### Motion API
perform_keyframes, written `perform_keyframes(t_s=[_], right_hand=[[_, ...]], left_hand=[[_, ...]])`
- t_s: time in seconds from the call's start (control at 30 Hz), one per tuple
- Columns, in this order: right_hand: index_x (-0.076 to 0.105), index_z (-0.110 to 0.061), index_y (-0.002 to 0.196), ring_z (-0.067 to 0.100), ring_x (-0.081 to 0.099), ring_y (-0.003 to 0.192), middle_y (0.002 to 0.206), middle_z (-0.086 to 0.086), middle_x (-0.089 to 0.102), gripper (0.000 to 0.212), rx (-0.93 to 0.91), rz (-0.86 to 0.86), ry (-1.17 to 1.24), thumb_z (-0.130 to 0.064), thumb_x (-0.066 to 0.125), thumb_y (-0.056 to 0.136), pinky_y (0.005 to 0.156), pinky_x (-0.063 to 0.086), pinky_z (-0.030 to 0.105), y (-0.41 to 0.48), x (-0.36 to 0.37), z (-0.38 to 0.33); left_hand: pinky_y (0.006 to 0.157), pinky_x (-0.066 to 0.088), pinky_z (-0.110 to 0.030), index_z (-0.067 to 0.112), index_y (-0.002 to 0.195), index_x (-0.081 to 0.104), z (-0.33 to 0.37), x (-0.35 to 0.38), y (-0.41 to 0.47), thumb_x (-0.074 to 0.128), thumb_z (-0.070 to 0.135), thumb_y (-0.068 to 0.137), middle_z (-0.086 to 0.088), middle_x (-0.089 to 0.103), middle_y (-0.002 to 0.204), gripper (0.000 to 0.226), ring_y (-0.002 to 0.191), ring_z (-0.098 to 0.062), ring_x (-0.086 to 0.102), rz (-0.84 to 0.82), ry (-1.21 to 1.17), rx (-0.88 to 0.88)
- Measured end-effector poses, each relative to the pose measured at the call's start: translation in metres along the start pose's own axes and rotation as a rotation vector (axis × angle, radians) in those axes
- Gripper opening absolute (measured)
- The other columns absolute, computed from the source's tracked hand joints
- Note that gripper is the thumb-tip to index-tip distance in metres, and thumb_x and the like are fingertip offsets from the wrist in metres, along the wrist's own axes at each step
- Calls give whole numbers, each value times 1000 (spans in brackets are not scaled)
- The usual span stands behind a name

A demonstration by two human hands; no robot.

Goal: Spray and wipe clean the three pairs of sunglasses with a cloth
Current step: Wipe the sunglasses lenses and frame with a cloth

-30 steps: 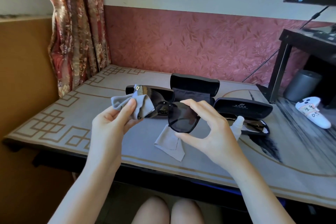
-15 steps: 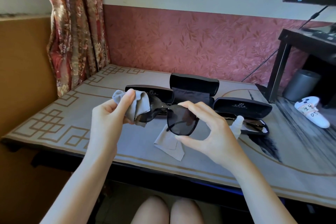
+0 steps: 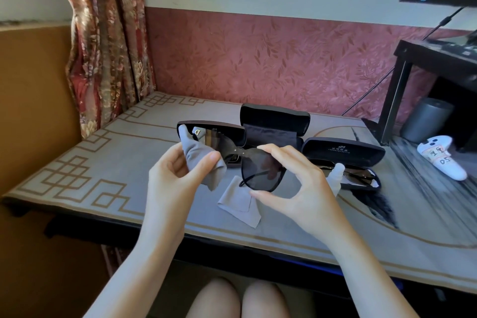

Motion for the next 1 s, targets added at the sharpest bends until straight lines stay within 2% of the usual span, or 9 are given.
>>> perform_keyframes(t_s=[0.13,0.23,0.3,0.4,0.53,0.67,0.73,0.83,1.0], right_hand=[[60,-22,121,1,53,101,102,-12,57,50,41,-39,66,-16,82,76,89,29,2,-2,-2,7],[59,-25,122,1,54,102,101,-16,55,52,36,-54,75,-16,81,76,91,29,2,-3,-4,5],[59,-24,121,0,53,102,101,-17,54,51,27,-60,71,-15,81,77,93,24,-1,-2,-5,3],[59,-23,120,-7,51,100,101,-18,53,50,26,-46,57,-12,81,76,93,19,-4,-1,-9,1],[56,-32,122,-1,52,100,103,-15,54,54,33,-56,109,-13,80,78,85,32,5,1,-12,6],[57,-27,126,4,53,104,106,-12,55,56,42,-88,128,-14,81,77,88,32,5,3,-7,7],[56,-27,128,5,53,105,106,-13,54,57,51,-102,130,-16,81,78,89,31,4,3,-6,7],[57,-27,128,5,52,108,108,-13,54,57,57,-118,117,-18,81,78,90,30,3,3,-5,7],[56,-30,126,4,52,106,105,-13,54,55,57,-141,127,-16,80,78,90,28,1,1,-2,5]], left_hand=[[67,51,-10,17,87,73,2,-3,-1,70,12,83,5,76,78,7,76,0,69,9,-3,-11],[76,54,-24,16,75,75,4,-10,4,65,19,89,0,73,72,17,72,-7,65,29,18,-2],[73,50,-25,20,68,75,8,-15,7,66,20,89,2,71,66,22,69,-6,61,57,62,40],[66,46,-13,24,74,72,23,-25,11,67,20,89,15,70,62,17,65,6,58,134,168,196],[80,52,-15,33,88,70,46,-35,15,66,14,90,29,71,78,20,80,7,66,181,239,401],[90,53,-28,31,98,73,49,-20,23,69,16,86,23,73,93,20,94,1,67,-10,410,427],[88,51,-20,30,98,75,44,-13,29,70,18,84,17,75,93,18,94,3,67,-150,521,373],[75,44,-5,29,91,75,42,-9,36,74,20,79,16,74,88,15,88,4,66,-269,573,310],[72,49,-24,11,88,74,39,-10,47,71,17,81,-7,71,86,9,74,-10,65,-292,493,240]])
Point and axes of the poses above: each hand's wrist, its own y-axis towards the middle knuckle, its own x-axis out of the palm, z = x × y, the point moved 5 cm from there along y, towards the middle knuckle
